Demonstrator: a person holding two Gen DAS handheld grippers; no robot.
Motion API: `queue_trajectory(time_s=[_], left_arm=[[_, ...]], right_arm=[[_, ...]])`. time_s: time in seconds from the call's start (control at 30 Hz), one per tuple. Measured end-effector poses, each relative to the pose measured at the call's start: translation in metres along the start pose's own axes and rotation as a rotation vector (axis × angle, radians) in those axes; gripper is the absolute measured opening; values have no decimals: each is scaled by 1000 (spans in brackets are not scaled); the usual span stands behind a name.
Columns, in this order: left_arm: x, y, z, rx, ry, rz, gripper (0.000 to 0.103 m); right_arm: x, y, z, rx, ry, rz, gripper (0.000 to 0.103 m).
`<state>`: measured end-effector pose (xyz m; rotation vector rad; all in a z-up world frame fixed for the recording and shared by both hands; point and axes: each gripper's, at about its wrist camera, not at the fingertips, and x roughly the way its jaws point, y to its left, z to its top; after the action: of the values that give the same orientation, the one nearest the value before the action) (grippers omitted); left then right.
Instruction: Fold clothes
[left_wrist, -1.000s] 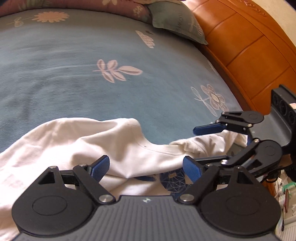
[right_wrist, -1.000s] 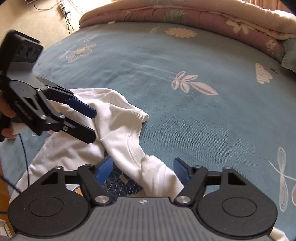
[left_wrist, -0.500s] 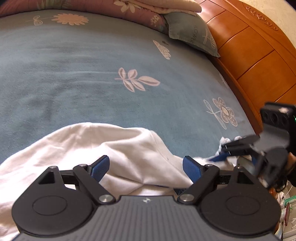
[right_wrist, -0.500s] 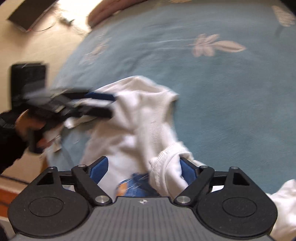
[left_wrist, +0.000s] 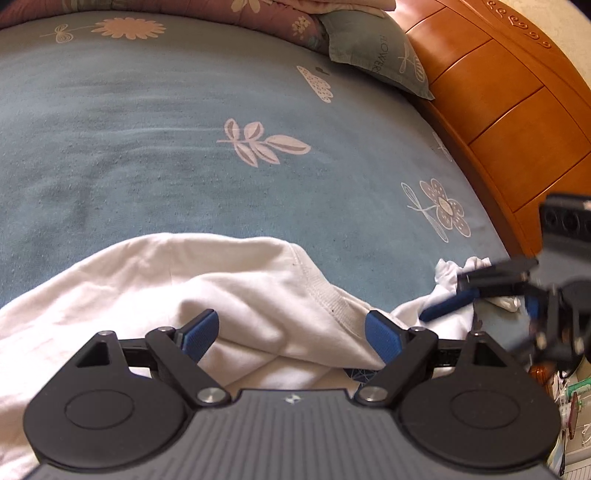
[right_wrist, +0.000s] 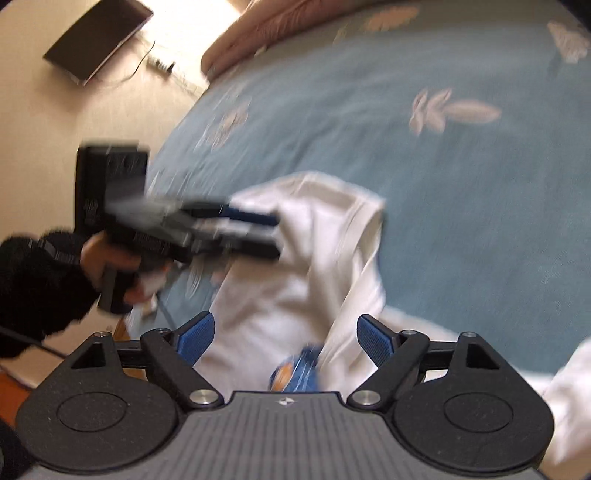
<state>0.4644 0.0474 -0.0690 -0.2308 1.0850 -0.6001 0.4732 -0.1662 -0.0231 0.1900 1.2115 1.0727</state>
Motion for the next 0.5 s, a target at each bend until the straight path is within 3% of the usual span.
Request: queue_trajectory(time_s=[0.27,0.5], left_arm=[[-1,13,17,-12,-24,-9,86],[29,21,44,-58,-22,-152,86]], right_arm=[[26,-58,29,201,-38,62,84],[47,-71,26,235,-13,41,84]])
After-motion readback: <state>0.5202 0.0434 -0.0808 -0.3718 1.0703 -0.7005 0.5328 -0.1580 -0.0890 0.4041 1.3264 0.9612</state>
